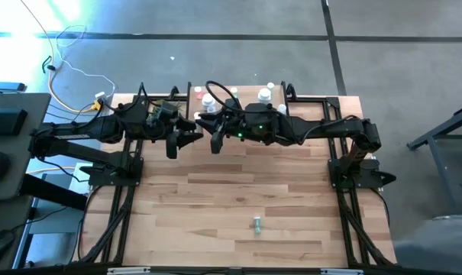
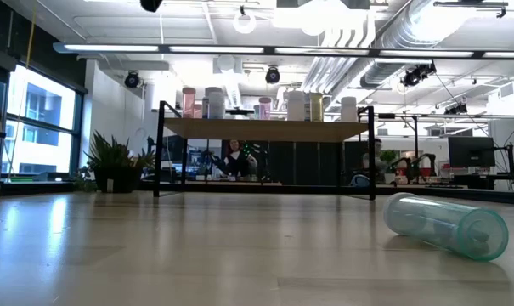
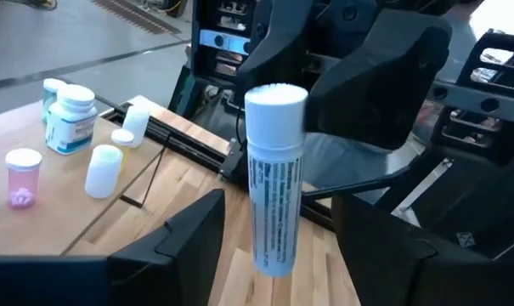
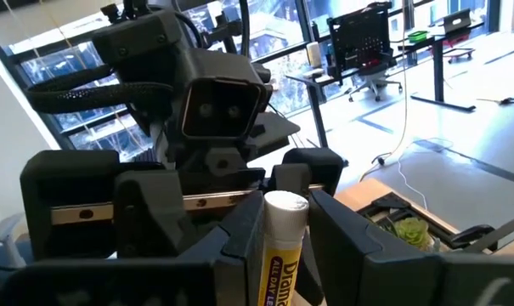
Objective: Pick and place medicine bottles onto shelf by color
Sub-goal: Put the yellow white pill bottle on the shelf
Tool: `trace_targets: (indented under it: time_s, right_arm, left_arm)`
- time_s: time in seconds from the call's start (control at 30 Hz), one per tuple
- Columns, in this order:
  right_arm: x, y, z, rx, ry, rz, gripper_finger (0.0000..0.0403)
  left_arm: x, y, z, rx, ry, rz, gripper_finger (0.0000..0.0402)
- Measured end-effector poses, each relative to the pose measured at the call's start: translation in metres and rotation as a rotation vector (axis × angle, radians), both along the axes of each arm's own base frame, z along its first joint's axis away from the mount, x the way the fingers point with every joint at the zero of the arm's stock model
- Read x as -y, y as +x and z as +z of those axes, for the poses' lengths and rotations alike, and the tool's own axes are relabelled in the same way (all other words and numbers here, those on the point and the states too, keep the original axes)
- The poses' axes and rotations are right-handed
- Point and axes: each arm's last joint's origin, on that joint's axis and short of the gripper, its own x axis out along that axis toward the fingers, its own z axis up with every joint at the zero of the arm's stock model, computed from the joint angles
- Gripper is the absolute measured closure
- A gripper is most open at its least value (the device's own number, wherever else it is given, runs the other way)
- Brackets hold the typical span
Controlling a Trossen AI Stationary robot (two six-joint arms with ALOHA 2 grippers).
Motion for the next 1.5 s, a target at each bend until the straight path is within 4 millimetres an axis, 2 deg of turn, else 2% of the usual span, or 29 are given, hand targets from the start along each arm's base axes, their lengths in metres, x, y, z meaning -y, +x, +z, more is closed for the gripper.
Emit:
trace_targets:
  time_s: [0.4, 0.6, 1.07, 1.5]
  right_arm:
    - [0.000, 0.000, 0.000, 0.000, 0.000, 0.000, 0.0329]
    - [0.000, 0.000, 0.000, -0.001, 0.000, 0.000, 0.0329]
    - [0.000, 0.000, -0.002, -0.019, 0.000, 0.000, 0.0326]
    - [0.003, -0.002, -0.003, -0.042, -0.001, -0.006, 0.0225]
  left_arm:
    - [0.000, 0.002, -0.002, -0.016, 0.024, -0.004, 0.0294]
    - [-0.001, 0.003, -0.003, -0.026, 0.047, -0.008, 0.0325]
    - [-0.001, 0.003, -0.004, -0.049, 0.079, -0.012, 0.0324]
    - [-0.002, 0.000, -0.014, -0.185, 0.191, 0.030, 0.0323]
